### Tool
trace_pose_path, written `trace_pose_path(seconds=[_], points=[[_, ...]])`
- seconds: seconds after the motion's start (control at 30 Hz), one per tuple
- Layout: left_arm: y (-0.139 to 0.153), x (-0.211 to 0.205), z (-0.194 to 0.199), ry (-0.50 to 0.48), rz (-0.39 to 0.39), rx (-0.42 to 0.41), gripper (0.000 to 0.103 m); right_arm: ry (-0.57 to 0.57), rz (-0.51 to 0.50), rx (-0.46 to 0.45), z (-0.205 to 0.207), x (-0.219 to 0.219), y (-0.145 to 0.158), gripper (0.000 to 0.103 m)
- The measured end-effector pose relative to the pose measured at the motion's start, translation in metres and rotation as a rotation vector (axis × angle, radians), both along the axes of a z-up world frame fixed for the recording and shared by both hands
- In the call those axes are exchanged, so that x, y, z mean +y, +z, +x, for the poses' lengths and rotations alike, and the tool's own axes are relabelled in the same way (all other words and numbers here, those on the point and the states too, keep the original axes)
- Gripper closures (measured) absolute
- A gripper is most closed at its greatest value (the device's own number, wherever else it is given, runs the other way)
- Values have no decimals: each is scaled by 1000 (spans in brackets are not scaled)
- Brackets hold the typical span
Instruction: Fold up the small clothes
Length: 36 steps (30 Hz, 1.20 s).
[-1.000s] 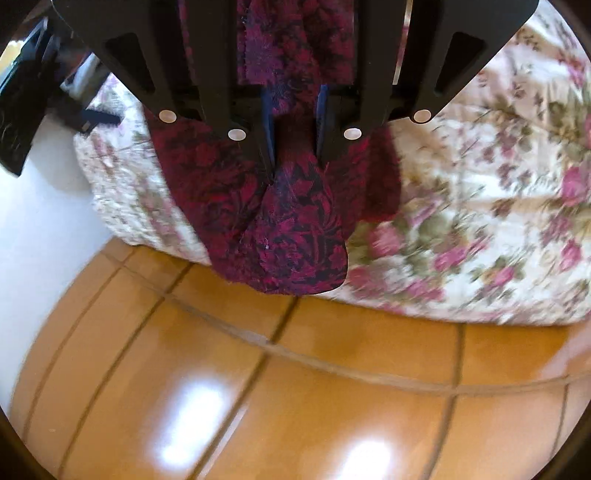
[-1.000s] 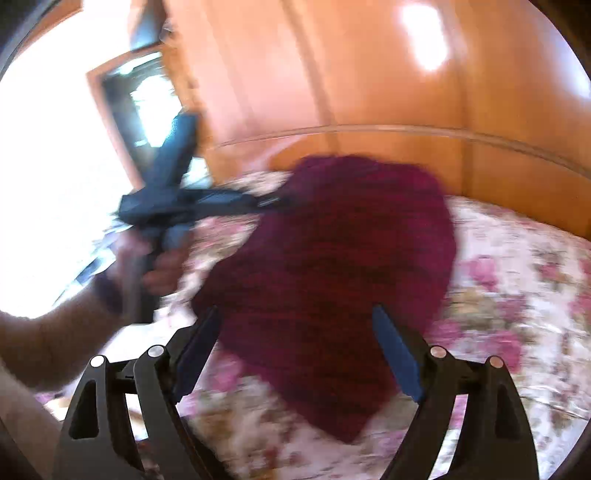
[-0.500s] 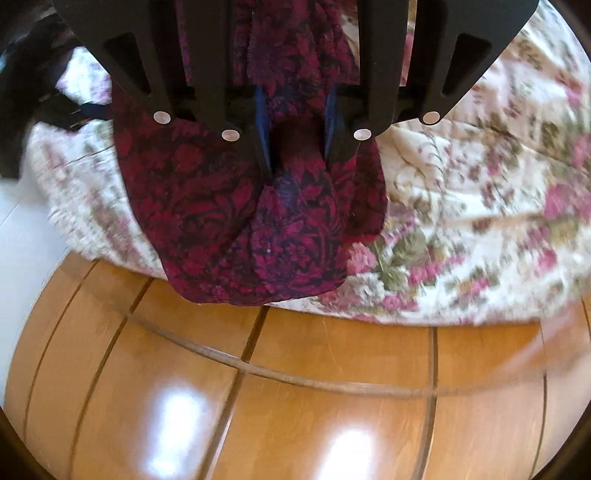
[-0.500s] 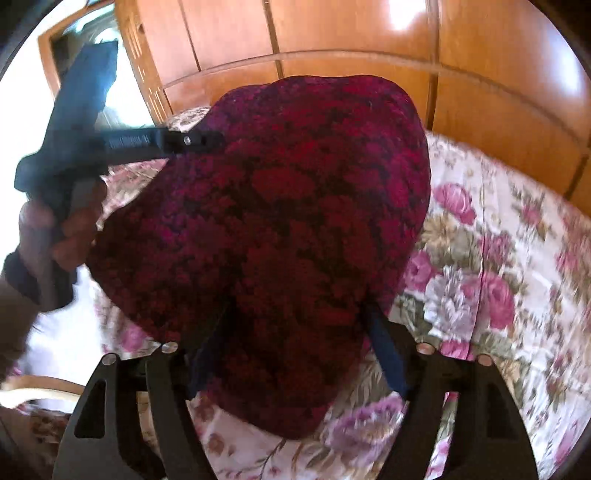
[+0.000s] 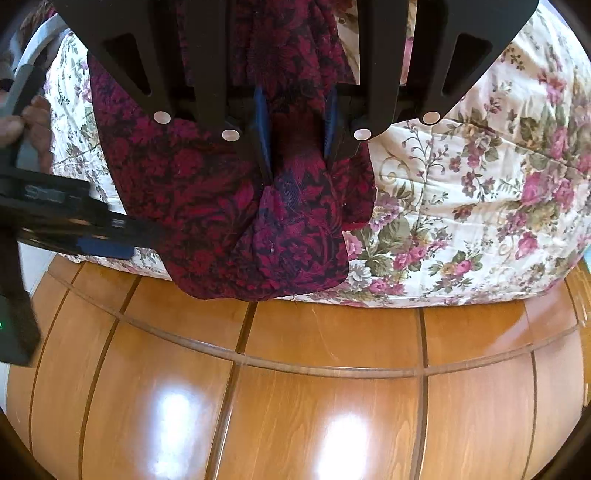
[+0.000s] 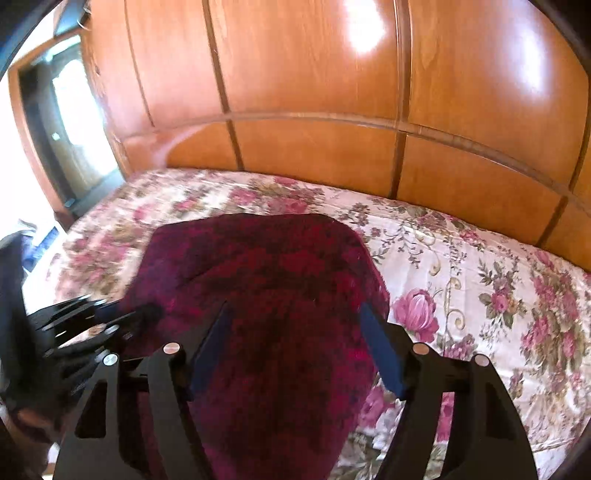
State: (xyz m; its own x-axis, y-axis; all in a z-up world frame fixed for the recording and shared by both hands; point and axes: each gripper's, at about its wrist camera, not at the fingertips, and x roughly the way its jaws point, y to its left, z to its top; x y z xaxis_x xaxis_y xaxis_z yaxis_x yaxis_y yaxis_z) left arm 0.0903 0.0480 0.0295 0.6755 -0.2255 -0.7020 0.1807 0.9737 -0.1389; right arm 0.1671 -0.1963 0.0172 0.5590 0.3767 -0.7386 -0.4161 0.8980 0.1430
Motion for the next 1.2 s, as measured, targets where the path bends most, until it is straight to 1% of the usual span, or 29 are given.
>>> trace_pose_path(seconds=[0.07,0.4,0.5,0.57,0.7,0.73,0.77,0.8,0.83,0.93,1.0,1.03,1.07,1.1,1.17,1.2], points=[[0,0,-1,3,7,-6,81,-8,-14,21,8,6,-11,34],[-8,6,2,22,-5,-1,81,-7,-49,62,17,25,-32,33],[-16,6,4,33,8,6,81,-11,-93,62,21,35,-46,33],[-25,8,4,54,13,6,79,-19,-106,68,23,41,-56,32],[-23,16,-2,72,-19,-7,79,-19,-138,35,18,47,-50,30],[-21,17,-4,74,-25,-11,79,-22,-136,22,15,46,-45,26],[-18,18,-7,77,-33,-20,79,-36,-134,6,12,44,-40,18],[-16,18,-9,78,-33,-22,78,-55,-135,-16,7,41,-34,15],[-14,18,-12,86,-23,-28,74,-66,-139,-34,3,41,-30,11],[-9,17,-18,100,-3,-44,73,-78,-170,-97,-15,41,-21,8],[-8,17,-22,119,13,-51,64,-85,-191,-133,-28,41,-17,6],[-8,17,-24,136,30,-58,55,-84,-197,-146,-33,40,-16,5],[-8,18,-25,148,35,-60,50,-84,-202,-154,-37,40,-16,4],[-9,20,-26,155,34,-57,49,-84,-206,-162,-41,39,-15,3],[-11,23,-26,171,29,-40,42,-79,-206,-172,-49,37,-14,3],[-12,24,-26,173,29,-35,42,-77,-204,-172,-53,34,-14,3]])
